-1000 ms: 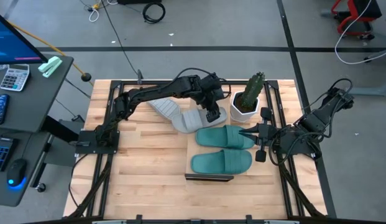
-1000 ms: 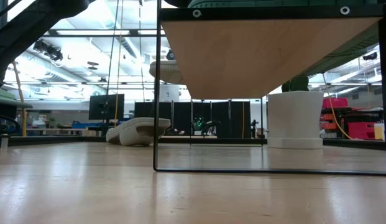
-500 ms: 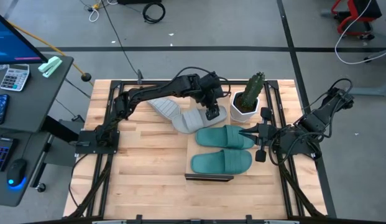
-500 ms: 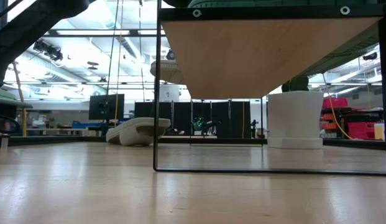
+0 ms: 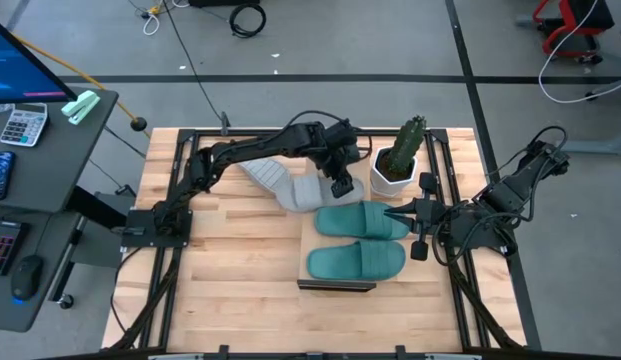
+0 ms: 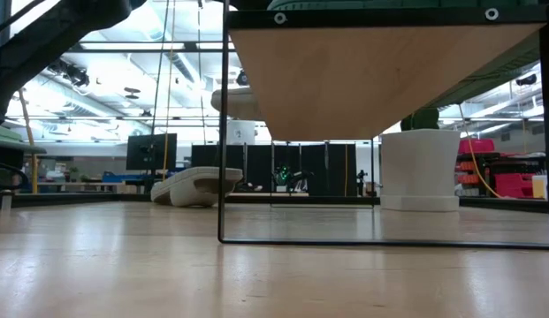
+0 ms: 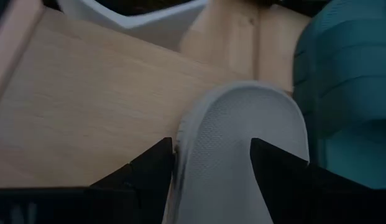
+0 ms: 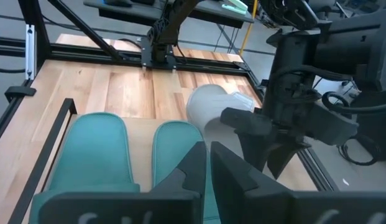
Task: Pick and place slides into the shelf
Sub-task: Put the bottom gray slide on the shelf
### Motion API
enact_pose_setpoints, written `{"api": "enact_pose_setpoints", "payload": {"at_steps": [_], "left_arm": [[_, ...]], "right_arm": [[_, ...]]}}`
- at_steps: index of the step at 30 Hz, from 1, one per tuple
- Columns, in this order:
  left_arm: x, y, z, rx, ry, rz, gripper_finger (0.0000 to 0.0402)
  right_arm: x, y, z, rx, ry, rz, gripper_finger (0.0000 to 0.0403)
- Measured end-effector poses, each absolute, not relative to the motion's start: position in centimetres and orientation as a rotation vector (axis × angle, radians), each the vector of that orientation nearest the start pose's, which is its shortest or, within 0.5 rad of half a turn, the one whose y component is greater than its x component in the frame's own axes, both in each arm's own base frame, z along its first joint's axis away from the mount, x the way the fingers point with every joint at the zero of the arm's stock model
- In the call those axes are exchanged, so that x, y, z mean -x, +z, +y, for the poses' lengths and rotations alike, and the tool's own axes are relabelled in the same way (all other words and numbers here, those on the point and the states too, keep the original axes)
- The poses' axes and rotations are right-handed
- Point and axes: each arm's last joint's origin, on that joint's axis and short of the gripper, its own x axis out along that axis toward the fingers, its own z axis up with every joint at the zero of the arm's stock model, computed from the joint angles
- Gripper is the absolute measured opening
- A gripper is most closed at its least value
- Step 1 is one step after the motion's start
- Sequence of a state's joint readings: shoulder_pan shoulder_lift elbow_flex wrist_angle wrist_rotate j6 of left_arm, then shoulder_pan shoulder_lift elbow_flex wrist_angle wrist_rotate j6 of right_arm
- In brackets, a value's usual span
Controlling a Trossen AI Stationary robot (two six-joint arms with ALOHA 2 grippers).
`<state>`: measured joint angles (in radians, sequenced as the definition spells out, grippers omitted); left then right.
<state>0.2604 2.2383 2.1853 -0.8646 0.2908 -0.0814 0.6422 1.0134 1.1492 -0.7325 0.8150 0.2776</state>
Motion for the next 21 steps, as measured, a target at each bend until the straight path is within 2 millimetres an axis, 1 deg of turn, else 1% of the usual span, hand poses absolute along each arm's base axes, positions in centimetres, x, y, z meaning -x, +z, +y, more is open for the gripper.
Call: {"api": "enact_pose_setpoints", "payload": {"at_steps": [7, 11, 21], "left_arm": [[-47.57, 28.21, 11.41, 0.360, -0.013, 0.886, 0.0218], [-47.57, 28.23, 11.33, 0.410, -0.027, 0.885, 0.0219], [-47.58, 28.25, 11.31, 0.440, -0.024, 0.884, 0.0219]], "right_arm": [[-16.28, 37.09, 9.55, 0.131, -0.225, 0.417, 0.0030], [-16.28, 37.09, 9.55, 0.131, -0.225, 0.417, 0.0030], [-16.28, 37.09, 9.55, 0.134, -0.224, 0.417, 0.0030]]}}
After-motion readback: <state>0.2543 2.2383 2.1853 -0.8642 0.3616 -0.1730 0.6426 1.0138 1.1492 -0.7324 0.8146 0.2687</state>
